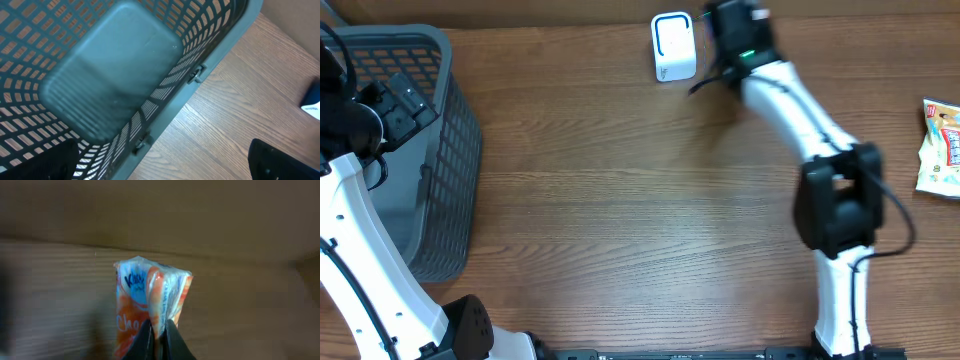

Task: Scan the item barcode
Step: 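Carry the tissue packet to the right edge pile and release it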

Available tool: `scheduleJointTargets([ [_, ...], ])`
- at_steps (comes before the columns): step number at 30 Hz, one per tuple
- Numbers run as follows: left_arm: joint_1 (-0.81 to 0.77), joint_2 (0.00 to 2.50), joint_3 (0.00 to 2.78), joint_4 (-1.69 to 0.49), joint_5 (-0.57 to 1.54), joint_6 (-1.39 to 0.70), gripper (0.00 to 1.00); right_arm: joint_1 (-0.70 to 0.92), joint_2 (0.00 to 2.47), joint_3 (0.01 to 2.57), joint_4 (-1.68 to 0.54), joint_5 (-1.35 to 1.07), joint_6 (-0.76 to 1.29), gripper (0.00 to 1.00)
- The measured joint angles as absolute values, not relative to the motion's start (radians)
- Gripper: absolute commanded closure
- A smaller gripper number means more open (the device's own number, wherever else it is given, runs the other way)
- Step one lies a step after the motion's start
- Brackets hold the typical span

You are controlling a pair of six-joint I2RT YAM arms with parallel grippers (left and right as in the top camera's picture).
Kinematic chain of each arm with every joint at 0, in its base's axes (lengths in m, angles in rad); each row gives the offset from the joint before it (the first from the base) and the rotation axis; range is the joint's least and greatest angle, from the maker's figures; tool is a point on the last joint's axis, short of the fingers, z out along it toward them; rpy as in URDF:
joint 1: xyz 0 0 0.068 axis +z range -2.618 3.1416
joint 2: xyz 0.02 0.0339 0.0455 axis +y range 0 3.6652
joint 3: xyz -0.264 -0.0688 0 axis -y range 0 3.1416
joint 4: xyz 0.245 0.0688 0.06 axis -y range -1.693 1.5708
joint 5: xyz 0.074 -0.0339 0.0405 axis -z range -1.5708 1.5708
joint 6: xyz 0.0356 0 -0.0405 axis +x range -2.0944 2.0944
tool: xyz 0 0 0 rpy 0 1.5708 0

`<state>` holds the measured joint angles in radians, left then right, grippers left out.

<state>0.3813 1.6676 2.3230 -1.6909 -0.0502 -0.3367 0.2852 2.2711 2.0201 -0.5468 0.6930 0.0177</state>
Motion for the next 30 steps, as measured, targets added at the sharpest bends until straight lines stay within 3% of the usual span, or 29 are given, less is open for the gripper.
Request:
scheduleJointTargets([
  [2, 0.381, 1.668, 2.323, -1.689, -0.051, -0.337, 0.00, 0.198, 2.211, 2.036, -0.735, 0.659, 0.142, 0.96],
  [8, 0.381, 1.668, 2.323, -1.691, -0.050, -0.337, 0.00, -0.172, 2.051, 2.051, -1.015, 0.530, 0.350, 0.96],
  [20, 0.381, 1.668, 2.323, -1.691, -0.050, -0.337, 0.00, -0.599, 2.042, 1.944, -1.085, 0.245, 0.434, 0.95],
  [22, 0.381, 1.668, 2.323, -1.691, -0.050, -0.337, 0.00, -0.641, 2.042, 1.912, -1.072, 0.218, 0.437, 0.82],
  [25, 0.381, 1.668, 2.323, -1.691, -0.050, -0.337, 0.00, -0.687, 2.042, 1.874, -1.051, 0.198, 0.444, 0.28],
  [30, 0.381, 1.668, 2.323, -1.691, -0.050, -0.337, 0.00, -0.704, 2.042, 1.849, -1.037, 0.160, 0.445, 0.05],
])
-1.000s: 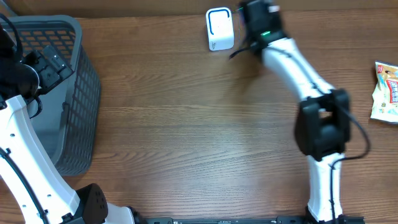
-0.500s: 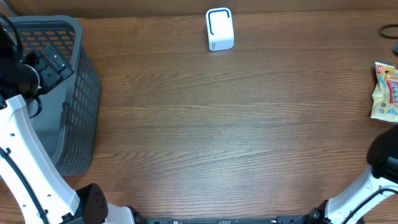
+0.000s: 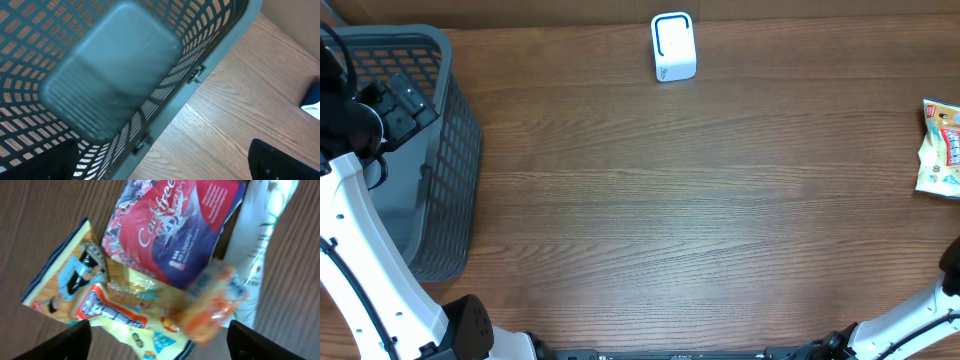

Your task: Scan the item barcode

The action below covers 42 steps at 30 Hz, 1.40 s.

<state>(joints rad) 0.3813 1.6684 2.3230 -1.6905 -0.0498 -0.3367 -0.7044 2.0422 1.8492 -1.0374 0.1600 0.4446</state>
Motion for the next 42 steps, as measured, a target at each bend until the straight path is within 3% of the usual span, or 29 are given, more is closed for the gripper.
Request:
scheduleJointTargets([
  [10, 0.381, 1.668, 2.323, -1.691, -0.050, -0.337, 0.00, -0.704, 1.984, 1.841, -1.085, 0.021, 0.445, 0.04],
  [17, 0.381, 1.668, 2.323, -1.691, -0.050, -0.337, 0.00, -0.704, 1.591, 1.842, -1.245, -0.170, 0.445, 0.04],
  [23, 0.381, 1.668, 2.323, -1.691, -0.050, -0.337, 0.00, -0.682, 1.414, 1.813, -1.383, -0.265, 0.419, 0.04],
  [34, 0.381, 1.668, 2.323, -1.691, -0.050, -0.337, 0.00, -0.382, 1.115, 1.361, -1.442, -0.398, 0.327, 0.00],
  [42, 0.381, 1.668, 2.323, -1.691, -0.050, -0.337, 0.00, -0.302, 1.114, 1.270, -1.522, -0.419, 0.361, 0.00],
])
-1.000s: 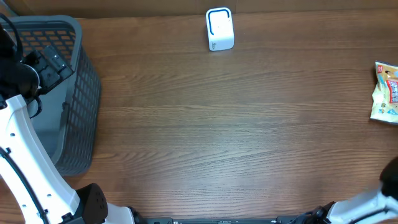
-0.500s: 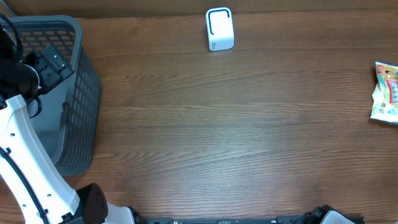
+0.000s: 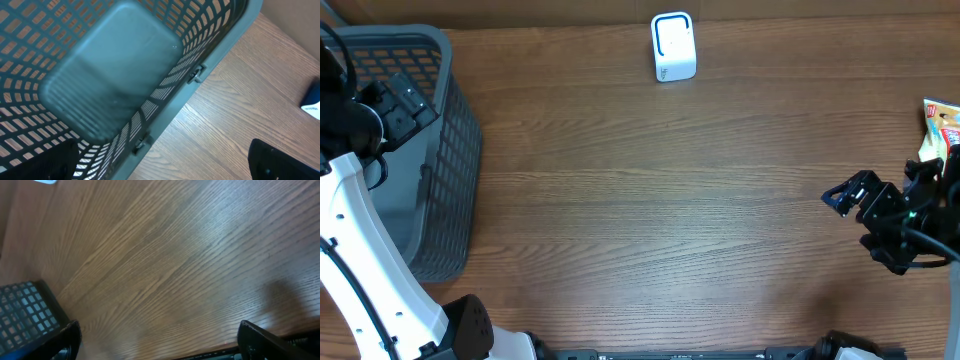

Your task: Scan the item barcode

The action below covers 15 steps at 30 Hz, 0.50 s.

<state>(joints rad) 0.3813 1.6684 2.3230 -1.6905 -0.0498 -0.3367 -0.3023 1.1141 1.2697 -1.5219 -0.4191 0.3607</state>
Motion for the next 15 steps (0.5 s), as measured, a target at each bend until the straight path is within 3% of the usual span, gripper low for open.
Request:
scheduleJointTargets([
  [10, 0.381, 1.668, 2.323, -1.691, -0.050, -0.337, 0.00, -0.294, 1.150, 1.269, -1.493, -0.393, 0.363, 0.00],
  [15, 0.381, 1.668, 2.323, -1.691, -0.050, -0.337, 0.00, -0.216, 1.150, 1.269, -1.427, -0.370, 0.356, 0.00],
])
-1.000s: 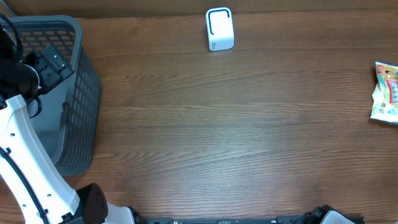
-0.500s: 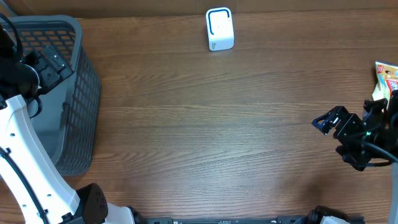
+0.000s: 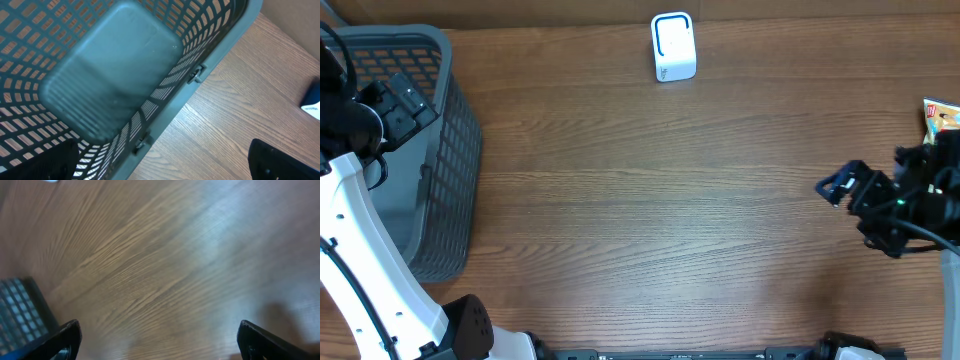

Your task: Scan the item barcode

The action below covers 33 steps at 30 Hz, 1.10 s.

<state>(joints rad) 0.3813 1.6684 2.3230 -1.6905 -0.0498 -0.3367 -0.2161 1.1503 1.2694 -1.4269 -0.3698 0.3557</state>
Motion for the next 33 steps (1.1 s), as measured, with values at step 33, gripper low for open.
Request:
scheduleJointTargets([
  [33, 0.381, 1.670, 2.323, -1.691, -0.054, -0.337, 0.00, -0.031, 0.042, 0.152, -0.315, -0.255, 0.340, 0.00],
])
